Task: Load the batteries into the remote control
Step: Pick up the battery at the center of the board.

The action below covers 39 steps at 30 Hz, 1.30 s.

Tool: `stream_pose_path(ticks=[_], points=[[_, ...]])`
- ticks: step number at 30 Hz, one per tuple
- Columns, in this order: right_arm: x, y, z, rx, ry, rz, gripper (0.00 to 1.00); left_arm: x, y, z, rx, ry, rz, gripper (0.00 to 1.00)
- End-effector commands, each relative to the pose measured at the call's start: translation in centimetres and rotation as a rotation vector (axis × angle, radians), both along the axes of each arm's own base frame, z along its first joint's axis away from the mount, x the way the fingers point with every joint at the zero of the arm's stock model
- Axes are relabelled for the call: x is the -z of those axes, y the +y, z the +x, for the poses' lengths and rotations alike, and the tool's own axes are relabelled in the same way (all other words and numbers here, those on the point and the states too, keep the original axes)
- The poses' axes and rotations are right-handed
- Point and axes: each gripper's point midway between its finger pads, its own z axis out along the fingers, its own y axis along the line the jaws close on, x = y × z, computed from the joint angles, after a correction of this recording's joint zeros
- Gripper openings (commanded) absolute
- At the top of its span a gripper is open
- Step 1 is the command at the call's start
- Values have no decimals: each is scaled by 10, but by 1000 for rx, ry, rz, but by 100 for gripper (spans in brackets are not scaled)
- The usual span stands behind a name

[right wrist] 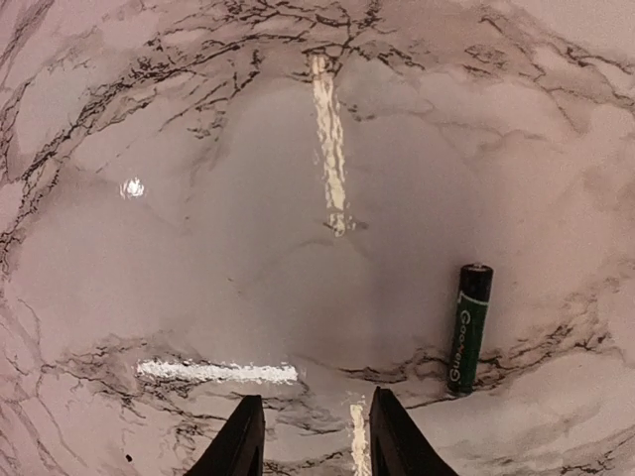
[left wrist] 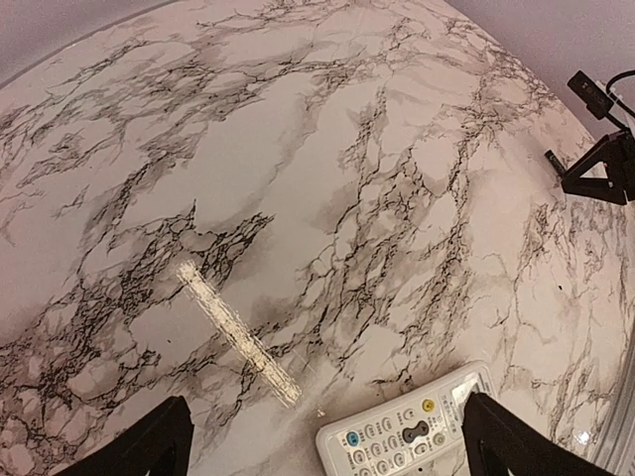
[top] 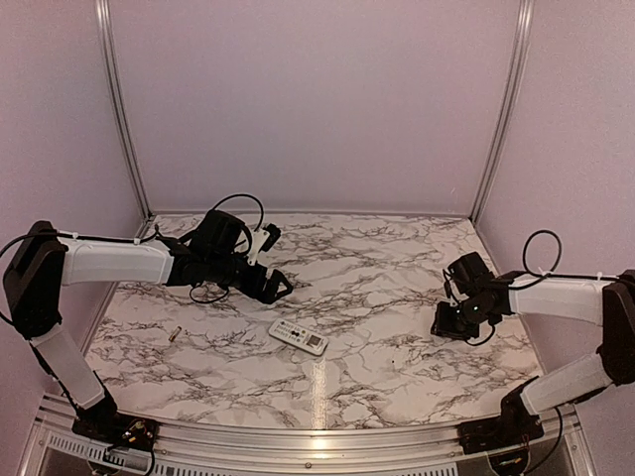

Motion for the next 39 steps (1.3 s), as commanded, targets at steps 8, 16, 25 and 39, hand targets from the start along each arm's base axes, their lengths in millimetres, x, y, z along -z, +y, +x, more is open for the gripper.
stream_pose_path(ticks=[8, 16, 25, 39], points=[[-22, -63, 8, 177, -7, -183, 36, -12, -7, 1, 17, -11, -32, 99], [2, -58, 8, 153, 35, -168, 35, -11, -3, 0, 10, -17, -25, 99], [8, -55, 14, 120, 42, -171, 33, -8, -4, 2, 8, -15, -20, 99], [33, -28, 13, -28, 96, -196, 0, -6, 2, 2, -12, -14, -2, 99]])
